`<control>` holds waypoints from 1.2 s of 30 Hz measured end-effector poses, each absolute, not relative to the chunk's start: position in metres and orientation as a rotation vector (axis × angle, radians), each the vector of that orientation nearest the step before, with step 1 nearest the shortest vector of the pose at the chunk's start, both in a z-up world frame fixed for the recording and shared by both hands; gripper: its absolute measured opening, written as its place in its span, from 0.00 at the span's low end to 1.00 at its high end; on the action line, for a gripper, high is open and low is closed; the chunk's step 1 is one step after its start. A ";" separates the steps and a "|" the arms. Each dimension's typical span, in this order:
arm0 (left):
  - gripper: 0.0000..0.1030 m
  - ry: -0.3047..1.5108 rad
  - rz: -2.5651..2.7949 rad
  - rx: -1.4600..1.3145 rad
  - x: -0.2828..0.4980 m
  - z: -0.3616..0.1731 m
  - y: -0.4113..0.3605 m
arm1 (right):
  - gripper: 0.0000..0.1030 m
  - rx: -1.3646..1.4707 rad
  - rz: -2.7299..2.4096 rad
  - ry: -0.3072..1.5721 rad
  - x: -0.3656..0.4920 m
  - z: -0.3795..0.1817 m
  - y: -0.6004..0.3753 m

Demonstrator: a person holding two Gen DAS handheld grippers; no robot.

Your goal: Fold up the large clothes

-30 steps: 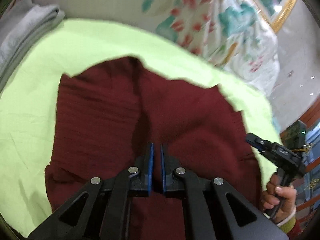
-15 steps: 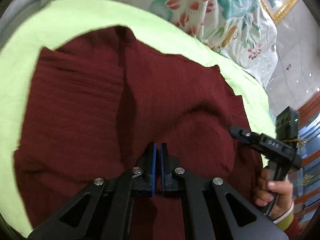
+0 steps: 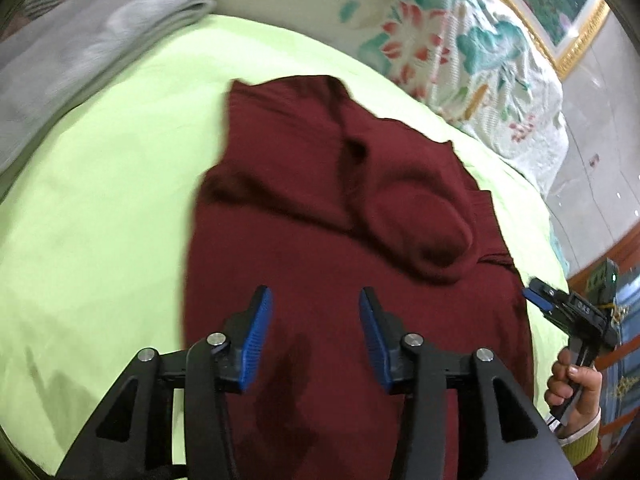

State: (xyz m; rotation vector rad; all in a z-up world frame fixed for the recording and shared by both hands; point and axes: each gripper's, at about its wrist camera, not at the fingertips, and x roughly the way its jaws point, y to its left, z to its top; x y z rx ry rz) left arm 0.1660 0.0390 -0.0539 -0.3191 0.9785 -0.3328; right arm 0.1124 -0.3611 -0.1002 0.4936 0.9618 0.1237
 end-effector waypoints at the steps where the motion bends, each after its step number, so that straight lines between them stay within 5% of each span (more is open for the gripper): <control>1: 0.48 0.980 -0.317 -0.325 0.158 -0.056 0.049 | 0.49 0.496 0.112 0.962 0.104 -0.100 -0.366; 19: 0.52 1.085 -0.488 -0.462 0.069 -0.105 0.086 | 0.54 0.706 0.349 1.068 0.014 -0.138 -0.366; 27: 0.18 1.103 -0.584 -0.450 0.033 -0.116 0.071 | 0.53 0.718 0.495 1.056 -0.034 -0.141 -0.355; 30: 0.10 1.108 -0.587 -0.448 0.034 -0.117 0.069 | 0.41 0.733 0.499 1.055 -0.037 -0.145 -0.357; 32: 0.08 1.103 -0.578 -0.429 0.036 -0.115 0.064 | 0.21 0.723 0.488 1.068 -0.037 -0.148 -0.360; 36: 0.07 1.066 -0.556 -0.393 0.032 -0.104 0.061 | 0.09 0.691 0.463 1.069 -0.045 -0.147 -0.365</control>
